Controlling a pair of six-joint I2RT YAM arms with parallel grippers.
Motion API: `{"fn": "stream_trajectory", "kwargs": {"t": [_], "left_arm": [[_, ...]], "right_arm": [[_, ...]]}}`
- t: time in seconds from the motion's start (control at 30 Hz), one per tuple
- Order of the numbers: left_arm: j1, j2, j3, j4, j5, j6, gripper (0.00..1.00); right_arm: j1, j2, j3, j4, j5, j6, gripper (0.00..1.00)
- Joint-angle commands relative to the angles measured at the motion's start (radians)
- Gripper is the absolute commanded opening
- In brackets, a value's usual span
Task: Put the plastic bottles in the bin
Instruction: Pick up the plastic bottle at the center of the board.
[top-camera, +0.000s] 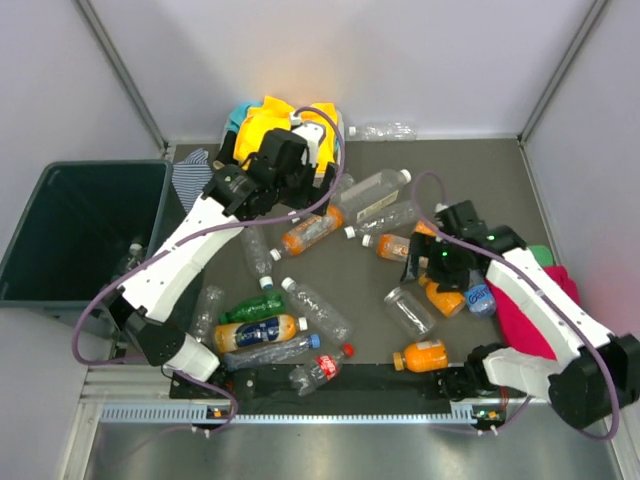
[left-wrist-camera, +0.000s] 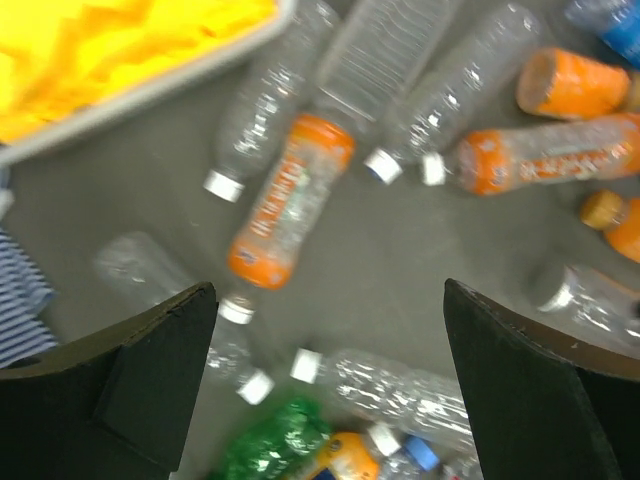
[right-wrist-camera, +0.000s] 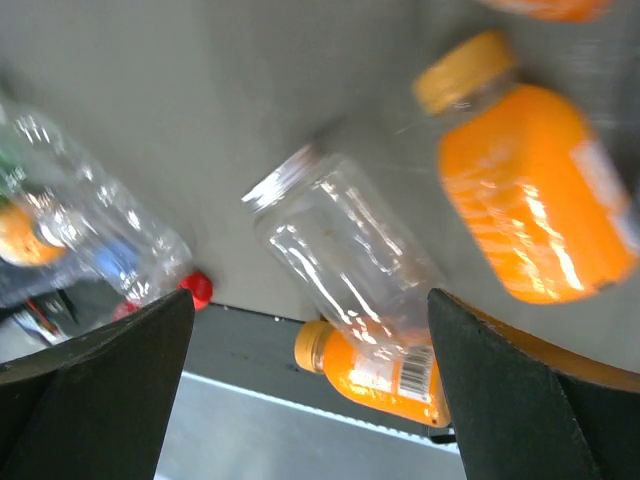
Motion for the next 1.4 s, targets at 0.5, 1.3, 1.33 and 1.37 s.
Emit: {"fn": "stream_trajectory", "kwargs": {"t": [0.5, 1.3, 1.33, 1.37], "left_arm": [[-0.014, -0.120, -0.240, 0.207, 0.250, -0.169, 0.99], [-0.014, -0.299, -0.514, 0.367, 0.583, -0.322, 0.99], [-0.014, -0.311, -0.548, 0.389, 0.596, -0.337, 0.99], [-0.014, -0.316, -0.562, 0.410, 0.607, -0.368, 0.99]], "right_arm": [[0.227, 0.278, -0.094, 0.233, -0.014, -0.057, 0.99], [0.230, 0.353, 0.075, 0.294, -0.113, -0.028, 0.36], [0.227, 0.352, 0.116, 0.297, -0.121, -0.014, 0.36], [0.227, 0.352, 0.138, 0.302, -0.138, -0.005, 0.35]]}}
